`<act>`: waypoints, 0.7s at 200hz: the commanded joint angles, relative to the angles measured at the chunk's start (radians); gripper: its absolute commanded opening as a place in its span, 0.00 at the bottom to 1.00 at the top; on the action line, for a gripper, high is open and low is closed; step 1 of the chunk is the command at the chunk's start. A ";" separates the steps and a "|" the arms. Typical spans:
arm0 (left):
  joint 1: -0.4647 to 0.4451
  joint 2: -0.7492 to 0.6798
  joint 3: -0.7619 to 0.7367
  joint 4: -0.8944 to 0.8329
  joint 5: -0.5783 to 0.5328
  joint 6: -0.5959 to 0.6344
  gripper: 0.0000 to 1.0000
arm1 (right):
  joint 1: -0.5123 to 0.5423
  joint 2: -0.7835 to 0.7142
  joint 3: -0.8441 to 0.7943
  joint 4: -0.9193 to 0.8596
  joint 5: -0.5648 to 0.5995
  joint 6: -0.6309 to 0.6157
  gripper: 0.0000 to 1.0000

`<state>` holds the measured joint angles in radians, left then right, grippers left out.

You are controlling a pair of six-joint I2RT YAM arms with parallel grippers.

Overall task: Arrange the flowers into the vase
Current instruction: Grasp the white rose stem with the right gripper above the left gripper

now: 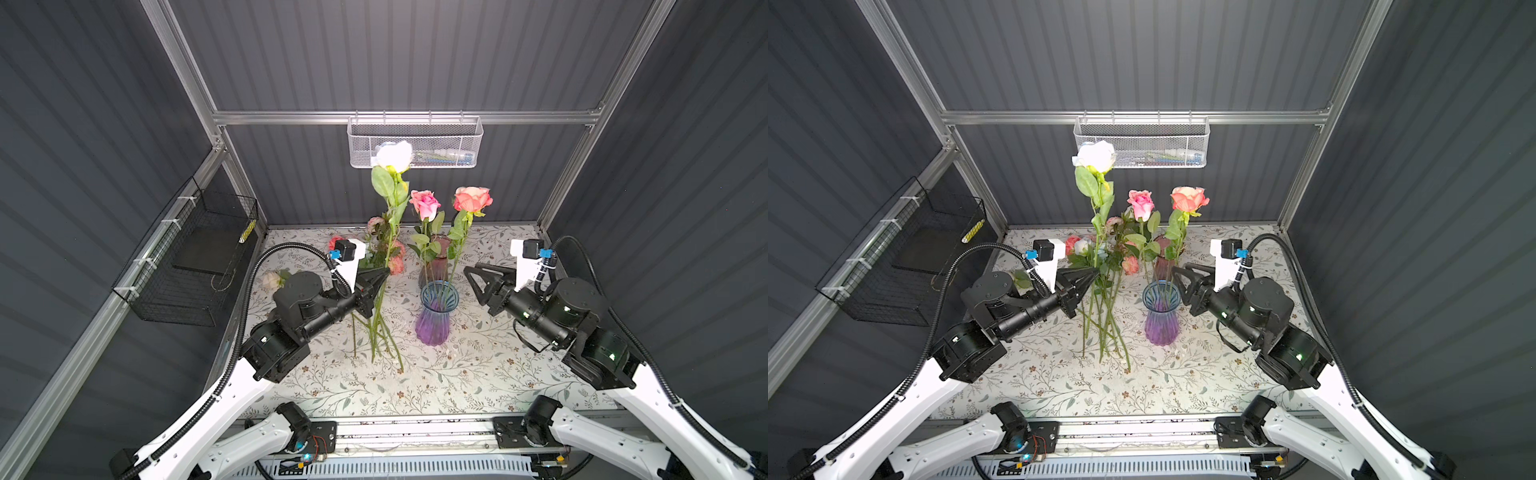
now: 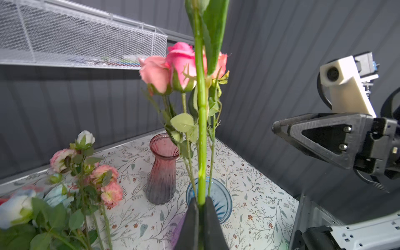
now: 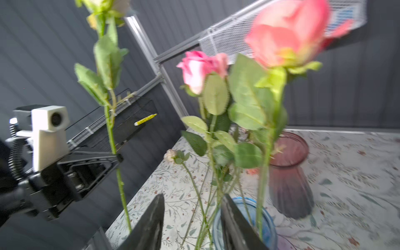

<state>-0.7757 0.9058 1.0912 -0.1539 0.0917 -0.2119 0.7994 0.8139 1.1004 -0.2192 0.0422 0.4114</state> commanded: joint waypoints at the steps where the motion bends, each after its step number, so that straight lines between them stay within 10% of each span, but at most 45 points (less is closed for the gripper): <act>1: -0.020 0.038 0.052 0.031 0.066 0.030 0.00 | 0.072 0.071 0.115 0.023 -0.050 -0.094 0.47; 103: -0.054 0.030 -0.039 0.127 0.056 -0.001 0.00 | 0.119 0.388 0.296 0.105 -0.067 0.000 0.46; 140: -0.054 0.009 -0.057 0.132 0.039 0.001 0.00 | 0.120 0.448 0.339 0.108 -0.076 0.024 0.27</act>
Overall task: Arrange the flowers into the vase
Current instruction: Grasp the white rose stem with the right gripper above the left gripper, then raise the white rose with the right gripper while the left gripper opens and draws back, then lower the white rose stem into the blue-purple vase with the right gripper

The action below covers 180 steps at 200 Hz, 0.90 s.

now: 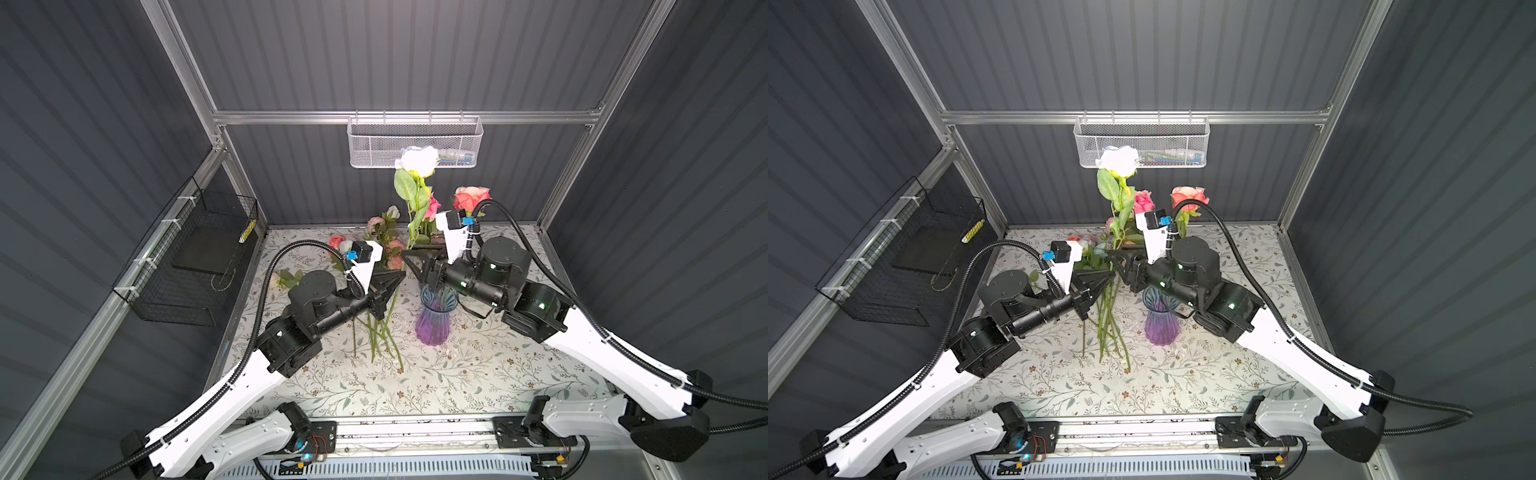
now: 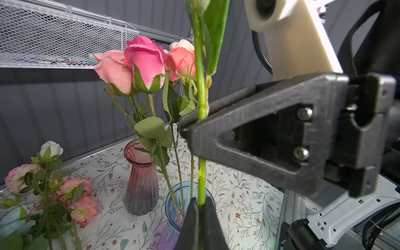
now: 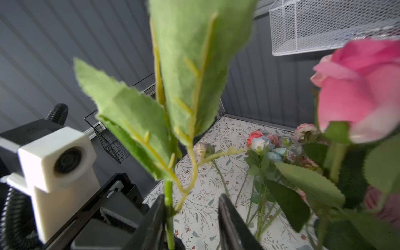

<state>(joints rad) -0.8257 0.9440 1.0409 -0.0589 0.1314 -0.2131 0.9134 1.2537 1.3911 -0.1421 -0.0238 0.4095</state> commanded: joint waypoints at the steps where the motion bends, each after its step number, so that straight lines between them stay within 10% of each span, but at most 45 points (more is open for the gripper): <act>1: -0.005 -0.030 -0.006 0.037 -0.001 0.002 0.00 | 0.006 0.008 0.049 0.031 -0.009 0.027 0.26; 50: -0.005 -0.049 -0.018 0.028 -0.044 0.016 0.00 | 0.011 0.017 0.054 0.057 -0.019 0.036 0.06; 69: -0.005 -0.048 -0.021 0.034 -0.050 0.015 0.17 | 0.015 0.020 0.067 0.047 -0.001 0.028 0.04; 88: -0.005 -0.051 -0.016 0.022 -0.066 0.019 0.55 | 0.016 0.019 0.081 0.031 0.012 0.002 0.05; 180: -0.004 -0.370 -0.197 -0.129 -0.422 -0.027 0.76 | -0.019 -0.074 0.200 -0.176 0.407 -0.322 0.07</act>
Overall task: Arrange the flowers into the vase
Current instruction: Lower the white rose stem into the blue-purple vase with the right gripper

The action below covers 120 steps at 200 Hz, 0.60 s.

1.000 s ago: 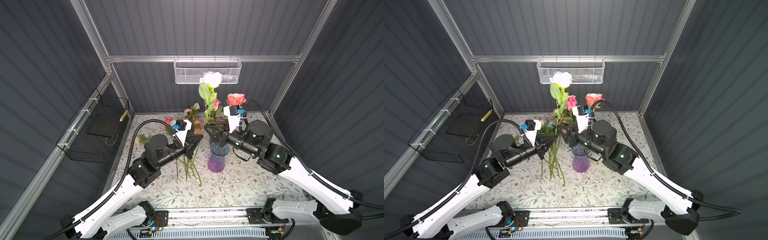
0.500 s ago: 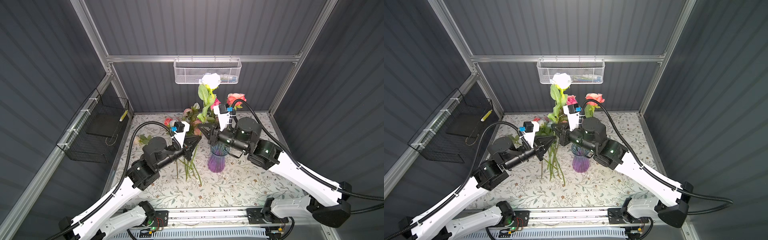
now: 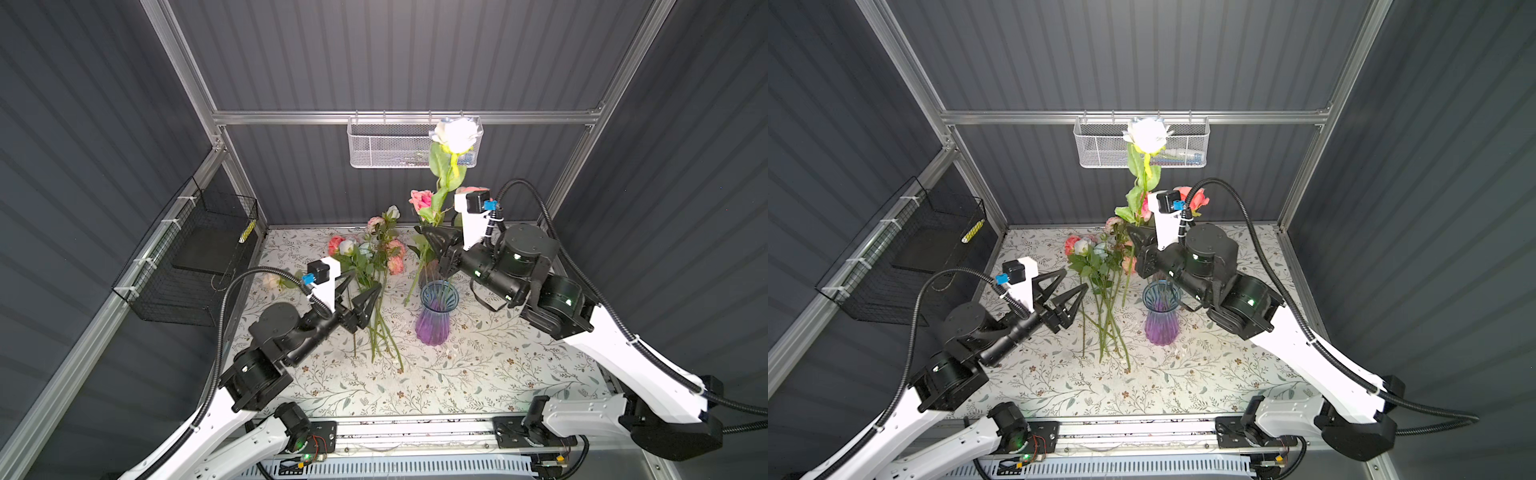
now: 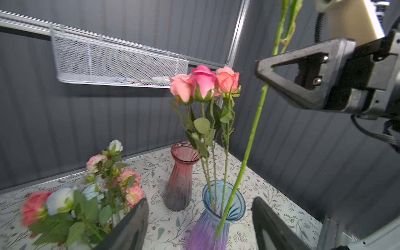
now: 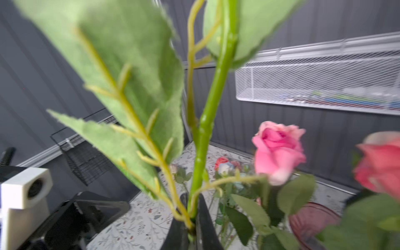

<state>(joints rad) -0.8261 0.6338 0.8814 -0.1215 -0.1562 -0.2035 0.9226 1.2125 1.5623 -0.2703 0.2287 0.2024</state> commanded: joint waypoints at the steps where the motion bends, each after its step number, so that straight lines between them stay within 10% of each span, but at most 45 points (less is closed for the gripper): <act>1: -0.003 -0.061 -0.039 -0.069 -0.137 -0.037 0.76 | -0.030 -0.034 0.028 -0.048 0.157 -0.115 0.07; 120: -0.004 -0.091 -0.091 -0.123 -0.186 -0.071 0.76 | -0.097 -0.063 -0.257 0.006 0.136 0.016 0.11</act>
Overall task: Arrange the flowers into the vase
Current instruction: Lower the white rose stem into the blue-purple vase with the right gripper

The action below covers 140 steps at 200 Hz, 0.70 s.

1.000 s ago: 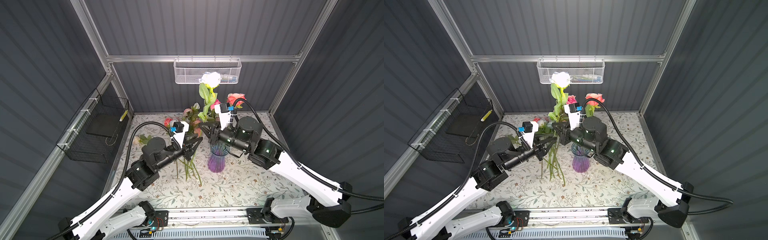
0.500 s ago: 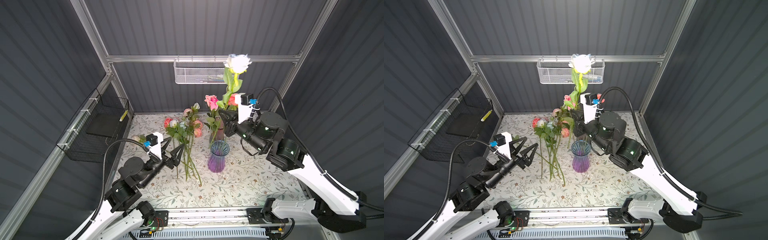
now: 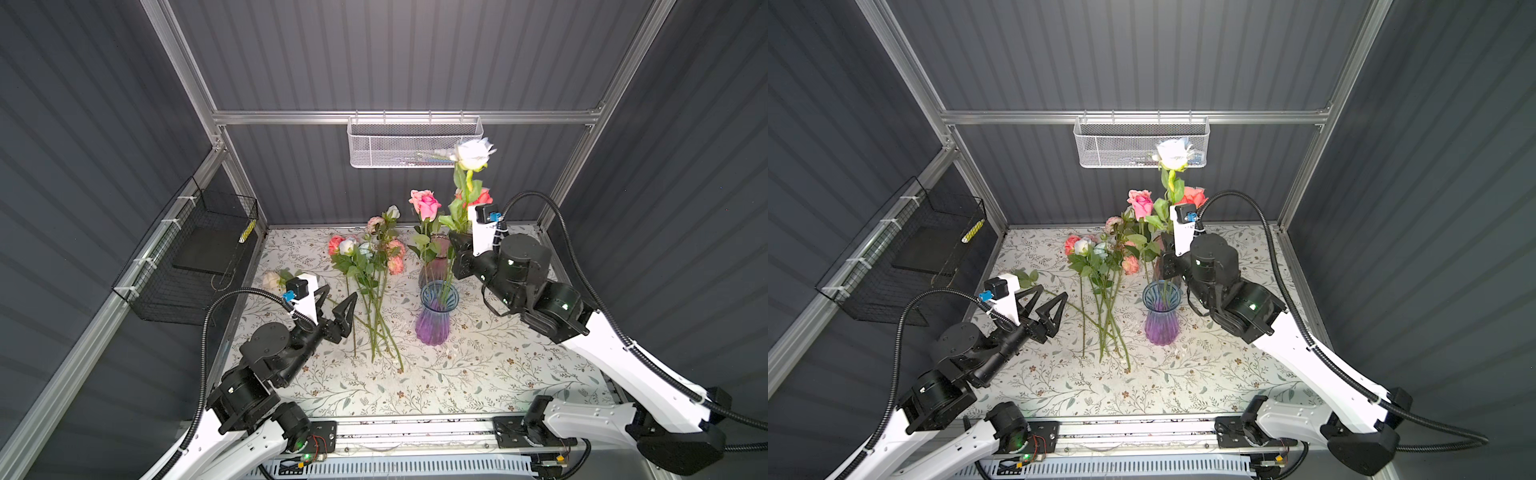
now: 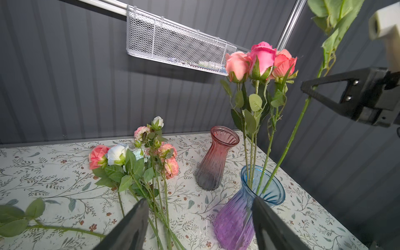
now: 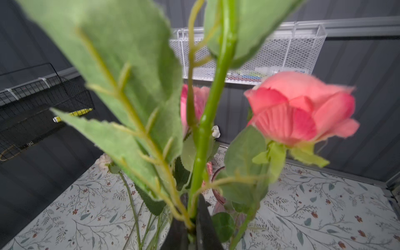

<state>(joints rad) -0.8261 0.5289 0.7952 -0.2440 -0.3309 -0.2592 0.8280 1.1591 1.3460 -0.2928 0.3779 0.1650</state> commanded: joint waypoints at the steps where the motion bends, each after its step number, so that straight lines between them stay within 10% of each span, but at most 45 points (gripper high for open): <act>1: -0.004 0.014 -0.005 0.000 -0.010 -0.016 0.76 | -0.001 -0.010 -0.045 0.029 -0.015 0.056 0.11; 140: -0.004 0.099 -0.022 0.047 -0.008 -0.030 0.77 | 0.027 -0.177 -0.158 0.003 -0.013 0.144 0.36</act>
<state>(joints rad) -0.8261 0.6128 0.7929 -0.2386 -0.3302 -0.2741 0.8356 1.0348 1.2091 -0.2905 0.3561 0.2852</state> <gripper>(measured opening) 0.764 0.343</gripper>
